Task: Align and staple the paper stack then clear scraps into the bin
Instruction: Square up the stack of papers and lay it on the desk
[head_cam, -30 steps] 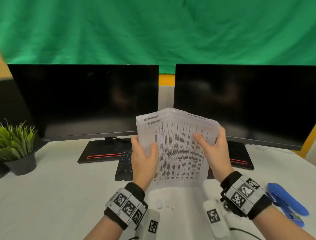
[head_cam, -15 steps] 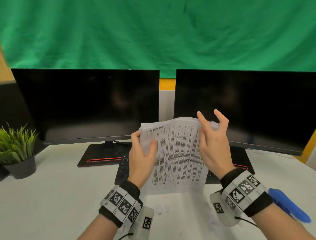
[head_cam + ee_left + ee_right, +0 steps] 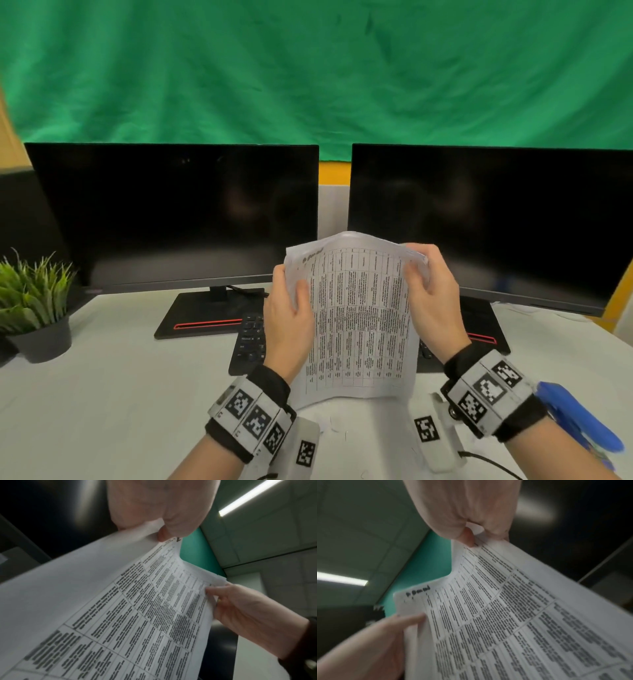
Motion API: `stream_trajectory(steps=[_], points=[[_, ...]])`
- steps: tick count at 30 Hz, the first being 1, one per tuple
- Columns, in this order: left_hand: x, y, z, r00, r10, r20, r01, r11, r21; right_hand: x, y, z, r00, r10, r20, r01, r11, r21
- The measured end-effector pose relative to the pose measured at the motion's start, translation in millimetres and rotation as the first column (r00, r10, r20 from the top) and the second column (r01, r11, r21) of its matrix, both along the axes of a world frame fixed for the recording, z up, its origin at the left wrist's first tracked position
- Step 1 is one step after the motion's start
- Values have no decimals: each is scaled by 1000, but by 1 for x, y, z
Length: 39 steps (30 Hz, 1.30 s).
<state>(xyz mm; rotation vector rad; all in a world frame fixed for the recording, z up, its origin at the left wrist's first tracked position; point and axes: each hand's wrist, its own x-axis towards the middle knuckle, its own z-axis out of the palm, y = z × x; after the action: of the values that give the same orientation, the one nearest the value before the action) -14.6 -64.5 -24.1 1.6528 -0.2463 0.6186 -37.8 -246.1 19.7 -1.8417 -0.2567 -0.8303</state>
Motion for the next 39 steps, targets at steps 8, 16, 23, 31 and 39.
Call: stream_trajectory(steps=[8,16,23,31,39], points=[[-6,-1,3,991,37,128,-41,999,26,-1,-2,-6,981,-181,74,194,862,-467],[-2,8,21,921,102,375,-271,860,432,2,-5,-2,981,-169,99,193,922,-336],[7,12,23,907,137,397,-269,916,297,-1,0,1,975,-216,54,222,926,-306],[5,12,20,896,91,434,-271,887,373,4,-7,-3,991,82,-103,-68,988,138],[-1,6,28,864,195,465,-344,902,261,-1,0,-7,993,81,-90,-62,979,195]])
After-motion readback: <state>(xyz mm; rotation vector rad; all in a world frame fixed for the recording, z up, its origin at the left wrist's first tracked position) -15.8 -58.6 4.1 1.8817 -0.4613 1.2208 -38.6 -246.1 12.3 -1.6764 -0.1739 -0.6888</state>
